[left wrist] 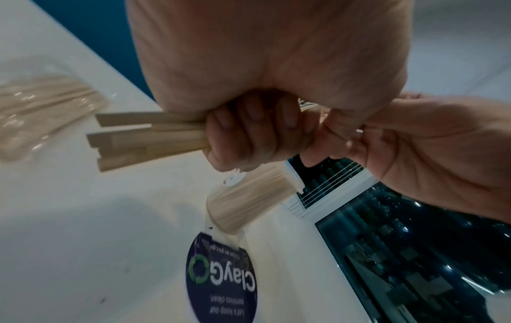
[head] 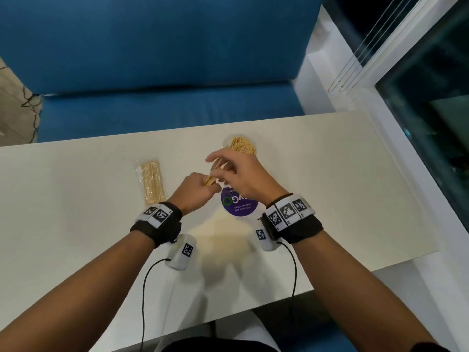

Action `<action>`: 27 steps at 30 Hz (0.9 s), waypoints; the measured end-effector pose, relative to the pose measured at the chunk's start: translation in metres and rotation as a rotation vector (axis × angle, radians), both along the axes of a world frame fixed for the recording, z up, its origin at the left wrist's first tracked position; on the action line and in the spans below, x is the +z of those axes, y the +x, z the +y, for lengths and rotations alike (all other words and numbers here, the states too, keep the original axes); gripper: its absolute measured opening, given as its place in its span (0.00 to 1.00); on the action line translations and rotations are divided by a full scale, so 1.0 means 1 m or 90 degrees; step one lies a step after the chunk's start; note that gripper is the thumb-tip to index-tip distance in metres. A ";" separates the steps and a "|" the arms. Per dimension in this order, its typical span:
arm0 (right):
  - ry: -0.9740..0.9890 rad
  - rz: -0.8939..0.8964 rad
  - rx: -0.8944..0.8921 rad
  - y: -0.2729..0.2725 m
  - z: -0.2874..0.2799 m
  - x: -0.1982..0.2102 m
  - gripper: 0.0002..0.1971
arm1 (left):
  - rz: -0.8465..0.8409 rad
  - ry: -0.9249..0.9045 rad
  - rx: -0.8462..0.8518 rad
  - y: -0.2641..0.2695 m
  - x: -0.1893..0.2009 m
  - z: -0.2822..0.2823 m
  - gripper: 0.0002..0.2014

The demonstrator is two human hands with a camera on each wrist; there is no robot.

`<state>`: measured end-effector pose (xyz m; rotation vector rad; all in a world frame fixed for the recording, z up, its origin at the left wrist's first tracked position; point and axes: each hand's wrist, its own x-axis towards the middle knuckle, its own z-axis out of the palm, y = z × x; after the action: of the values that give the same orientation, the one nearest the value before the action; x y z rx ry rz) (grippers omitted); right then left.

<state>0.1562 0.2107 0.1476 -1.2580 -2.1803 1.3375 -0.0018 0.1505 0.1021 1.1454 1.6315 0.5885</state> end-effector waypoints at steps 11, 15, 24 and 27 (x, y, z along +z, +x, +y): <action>0.194 -0.019 -0.024 0.003 0.033 0.037 0.05 | 0.079 0.186 -0.019 0.015 0.043 0.046 0.09; 0.230 -0.043 -0.035 0.013 0.067 0.070 0.05 | 0.028 0.243 0.015 0.015 0.066 0.077 0.10; 0.220 -0.157 -0.146 0.061 0.123 0.069 0.04 | 0.185 0.181 0.001 0.008 0.023 0.101 0.46; 0.207 -0.228 -0.098 0.055 0.124 0.039 0.06 | 0.194 0.095 -0.055 0.013 0.000 0.095 0.59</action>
<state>0.2110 0.3344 0.1870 -1.5827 -2.3477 0.7018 0.0112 0.2454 0.1026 1.4651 1.8059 0.5054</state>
